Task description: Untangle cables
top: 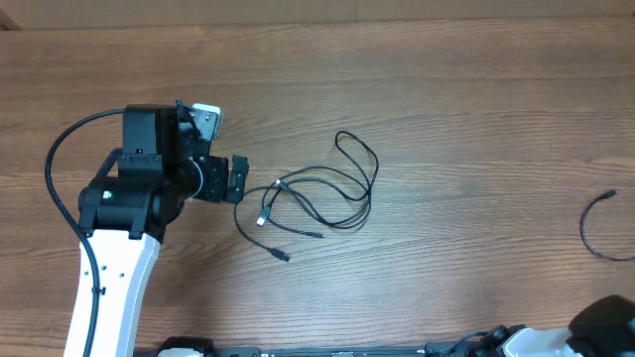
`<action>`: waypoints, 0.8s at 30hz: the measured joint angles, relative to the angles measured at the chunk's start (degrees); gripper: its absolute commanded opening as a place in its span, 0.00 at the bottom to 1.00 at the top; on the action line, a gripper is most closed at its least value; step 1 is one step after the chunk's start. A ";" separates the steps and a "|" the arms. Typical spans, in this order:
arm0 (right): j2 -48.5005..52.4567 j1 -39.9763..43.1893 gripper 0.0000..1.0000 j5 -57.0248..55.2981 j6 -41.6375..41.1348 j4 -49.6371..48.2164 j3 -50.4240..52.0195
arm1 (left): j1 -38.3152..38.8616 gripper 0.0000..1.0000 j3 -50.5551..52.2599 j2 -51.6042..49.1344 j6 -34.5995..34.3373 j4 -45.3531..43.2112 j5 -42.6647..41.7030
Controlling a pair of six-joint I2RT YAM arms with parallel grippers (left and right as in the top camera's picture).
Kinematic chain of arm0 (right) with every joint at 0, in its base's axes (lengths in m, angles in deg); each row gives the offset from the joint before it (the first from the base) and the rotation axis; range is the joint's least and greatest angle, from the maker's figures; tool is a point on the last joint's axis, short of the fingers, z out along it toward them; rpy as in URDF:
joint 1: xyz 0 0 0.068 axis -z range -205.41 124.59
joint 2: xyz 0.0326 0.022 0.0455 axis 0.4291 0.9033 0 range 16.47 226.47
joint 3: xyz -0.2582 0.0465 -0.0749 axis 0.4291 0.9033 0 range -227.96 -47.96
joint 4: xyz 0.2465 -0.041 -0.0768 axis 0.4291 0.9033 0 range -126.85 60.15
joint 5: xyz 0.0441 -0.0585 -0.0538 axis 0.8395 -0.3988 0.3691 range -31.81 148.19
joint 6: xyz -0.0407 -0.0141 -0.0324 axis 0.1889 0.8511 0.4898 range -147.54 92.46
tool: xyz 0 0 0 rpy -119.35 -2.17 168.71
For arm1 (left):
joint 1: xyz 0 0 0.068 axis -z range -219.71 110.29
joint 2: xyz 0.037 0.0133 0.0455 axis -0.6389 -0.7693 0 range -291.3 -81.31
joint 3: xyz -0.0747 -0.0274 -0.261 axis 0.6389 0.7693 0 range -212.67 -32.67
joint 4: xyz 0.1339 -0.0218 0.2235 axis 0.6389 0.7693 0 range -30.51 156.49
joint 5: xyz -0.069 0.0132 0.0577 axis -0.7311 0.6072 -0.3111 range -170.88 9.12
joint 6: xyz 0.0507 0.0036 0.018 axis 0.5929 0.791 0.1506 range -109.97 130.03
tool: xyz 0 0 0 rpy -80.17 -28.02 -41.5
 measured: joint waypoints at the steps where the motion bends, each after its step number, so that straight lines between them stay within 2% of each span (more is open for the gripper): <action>1: 0.96 0.02 0.04 0.02 -0.04 0.55 0.00 | 0.02 1.00 0.00 0.00 0.00 0.00 0.00; 8: 10.62 1.75 0.05 0.44 -0.44 5.31 0.11 | 0.02 0.99 0.00 0.00 0.00 0.00 0.00; 10: 12.68 2.86 0.13 0.48 -0.83 6.43 0.13 | 0.02 1.00 0.00 0.00 0.00 0.00 -0.02; 13: 14.84 4.94 0.19 0.68 -1.22 7.37 0.13 | 0.02 1.00 0.00 0.00 0.00 0.00 -0.02; 20: 17.22 11.58 0.68 9.49 -1.46 7.85 0.13 | 0.02 1.00 0.00 0.00 0.00 -0.02 -0.07; 24: 17.40 15.21 0.96 23.17 2.75 7.61 0.15 | 0.02 1.00 0.00 0.00 0.00 0.00 -0.15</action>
